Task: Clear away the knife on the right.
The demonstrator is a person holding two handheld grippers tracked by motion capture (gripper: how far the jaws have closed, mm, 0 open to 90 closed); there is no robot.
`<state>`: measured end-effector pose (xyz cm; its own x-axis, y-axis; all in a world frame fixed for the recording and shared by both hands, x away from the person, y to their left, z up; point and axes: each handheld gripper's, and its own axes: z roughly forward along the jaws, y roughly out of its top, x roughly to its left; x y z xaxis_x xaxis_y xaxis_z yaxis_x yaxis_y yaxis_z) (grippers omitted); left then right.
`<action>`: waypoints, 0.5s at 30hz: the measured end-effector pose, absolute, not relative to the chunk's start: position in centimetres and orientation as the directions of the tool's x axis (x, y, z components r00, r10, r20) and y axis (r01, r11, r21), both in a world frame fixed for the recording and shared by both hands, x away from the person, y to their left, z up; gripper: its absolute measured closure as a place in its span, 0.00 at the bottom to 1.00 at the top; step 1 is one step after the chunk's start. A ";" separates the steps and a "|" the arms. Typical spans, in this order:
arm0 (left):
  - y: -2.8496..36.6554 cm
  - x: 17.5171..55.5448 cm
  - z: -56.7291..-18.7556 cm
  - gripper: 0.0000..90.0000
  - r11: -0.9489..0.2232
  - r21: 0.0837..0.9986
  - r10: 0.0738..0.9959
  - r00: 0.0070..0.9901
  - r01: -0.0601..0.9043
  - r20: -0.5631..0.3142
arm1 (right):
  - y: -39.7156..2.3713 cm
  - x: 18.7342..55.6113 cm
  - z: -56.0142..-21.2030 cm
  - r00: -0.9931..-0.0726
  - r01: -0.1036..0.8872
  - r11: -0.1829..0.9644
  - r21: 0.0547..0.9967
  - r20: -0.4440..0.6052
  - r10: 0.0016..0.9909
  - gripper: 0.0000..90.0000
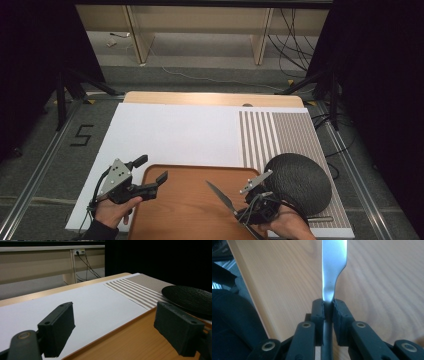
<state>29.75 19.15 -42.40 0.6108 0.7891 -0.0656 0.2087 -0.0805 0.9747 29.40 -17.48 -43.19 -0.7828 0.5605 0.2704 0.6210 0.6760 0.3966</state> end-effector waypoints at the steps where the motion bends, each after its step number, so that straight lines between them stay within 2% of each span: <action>1: 19.1 29.8 -42.4 0.18 -0.081 0.974 0.789 0.611 0.209 -0.065 | -17.4 29.4 -43.3 -0.785 0.618 0.681 0.392 0.273 0.556 0.89; 15: 19.1 29.8 -42.4 0.18 -0.082 0.974 0.786 0.614 0.211 -0.066 | -15.4 29.9 -45.4 -0.797 0.603 0.740 0.298 0.271 0.541 0.89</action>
<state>29.76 19.10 -42.44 0.6142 0.7863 -0.0664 0.2107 -0.0823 0.9741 29.86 -15.35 -45.42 -0.7965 0.5406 0.2707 0.6033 0.7399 0.2976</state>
